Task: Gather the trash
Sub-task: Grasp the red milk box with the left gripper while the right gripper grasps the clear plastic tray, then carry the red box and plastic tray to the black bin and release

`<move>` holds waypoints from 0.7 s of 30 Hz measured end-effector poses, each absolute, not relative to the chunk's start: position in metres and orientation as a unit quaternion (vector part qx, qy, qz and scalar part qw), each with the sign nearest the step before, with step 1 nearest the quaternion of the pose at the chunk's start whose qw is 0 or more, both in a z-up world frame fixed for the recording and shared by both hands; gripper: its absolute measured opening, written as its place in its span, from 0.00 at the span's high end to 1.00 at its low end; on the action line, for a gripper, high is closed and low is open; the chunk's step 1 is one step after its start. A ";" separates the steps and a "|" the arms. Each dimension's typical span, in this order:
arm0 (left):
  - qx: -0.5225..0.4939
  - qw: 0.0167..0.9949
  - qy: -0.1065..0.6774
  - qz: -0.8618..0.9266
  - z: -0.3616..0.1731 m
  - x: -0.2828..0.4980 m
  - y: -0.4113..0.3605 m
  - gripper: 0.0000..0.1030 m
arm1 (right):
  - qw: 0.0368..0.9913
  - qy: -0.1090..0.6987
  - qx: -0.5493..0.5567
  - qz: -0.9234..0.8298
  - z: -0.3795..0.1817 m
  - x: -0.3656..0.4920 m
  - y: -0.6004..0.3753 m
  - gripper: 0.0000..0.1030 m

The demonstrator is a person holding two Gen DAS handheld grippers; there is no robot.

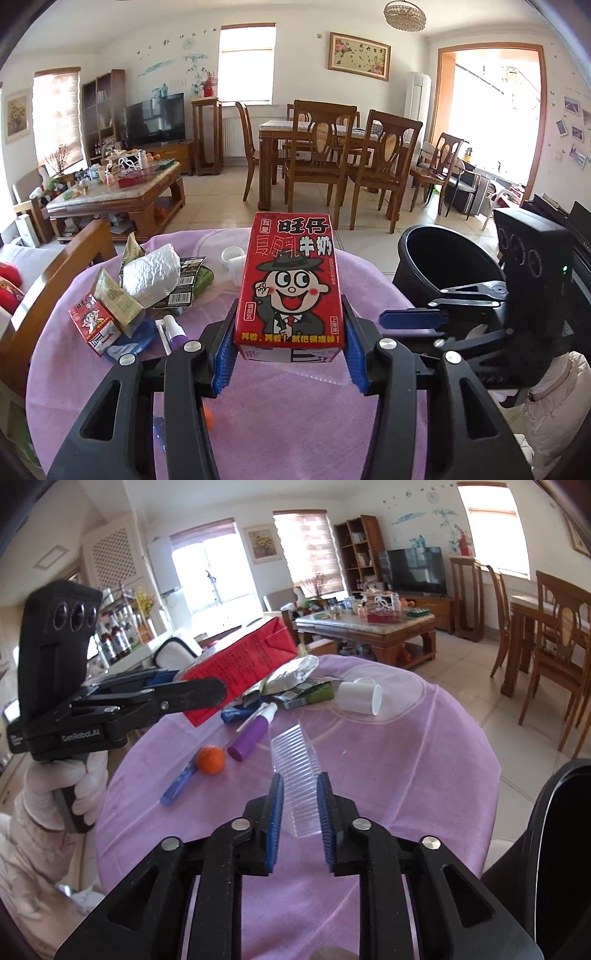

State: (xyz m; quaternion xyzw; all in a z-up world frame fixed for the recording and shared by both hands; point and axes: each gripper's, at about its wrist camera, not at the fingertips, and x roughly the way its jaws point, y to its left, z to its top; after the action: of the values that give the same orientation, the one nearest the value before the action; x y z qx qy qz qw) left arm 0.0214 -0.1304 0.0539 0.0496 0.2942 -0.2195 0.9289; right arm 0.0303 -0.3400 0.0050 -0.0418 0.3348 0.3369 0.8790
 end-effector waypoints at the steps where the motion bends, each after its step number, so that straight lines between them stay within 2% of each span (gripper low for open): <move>1: 0.050 0.930 0.292 -0.217 0.054 0.020 -0.130 0.53 | 0.878 0.337 -0.059 0.333 0.002 0.035 -0.331 0.48; 4: 0.052 0.935 0.287 -0.203 0.057 0.017 -0.124 0.53 | 0.870 0.356 -0.107 0.326 -0.010 0.054 -0.301 0.43; 5: 0.049 0.935 0.288 -0.201 0.058 0.017 -0.119 0.53 | 0.862 0.370 -0.118 0.324 -0.017 0.063 -0.292 0.34; 6: 0.044 0.936 0.289 -0.196 0.059 0.018 -0.112 0.53 | 0.854 0.387 -0.126 0.325 -0.023 0.070 -0.285 0.29; 7: 0.040 0.938 0.288 -0.190 0.059 0.018 -0.105 0.53 | 0.847 0.399 -0.133 0.325 -0.028 0.075 -0.279 0.29; 8: 0.034 0.939 0.289 -0.184 0.059 0.019 -0.098 0.53 | 0.844 0.406 -0.140 0.322 -0.034 0.080 -0.274 0.31; 9: 0.027 0.940 0.290 -0.179 0.060 0.020 -0.089 0.53 | 0.840 0.412 -0.148 0.319 -0.039 0.083 -0.271 0.55; 11: 0.018 0.941 0.292 -0.171 0.059 0.022 -0.074 0.53 | 0.838 0.418 -0.153 0.316 -0.046 0.083 -0.268 0.78; 12: 0.015 0.941 0.292 -0.168 0.058 0.022 -0.070 0.53 | 0.839 0.417 -0.151 0.314 -0.046 0.081 -0.269 0.83; 21: 0.011 0.934 0.293 -0.202 0.056 0.030 -0.090 0.53 | 0.873 0.368 -0.042 0.319 -0.006 0.055 -0.331 0.83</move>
State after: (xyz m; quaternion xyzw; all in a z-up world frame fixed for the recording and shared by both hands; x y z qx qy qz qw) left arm 0.0297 -0.0897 0.0563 0.0112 0.2935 -0.2017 0.9344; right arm 0.0551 -0.3309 -0.0063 -0.0419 0.3680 0.3186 0.8725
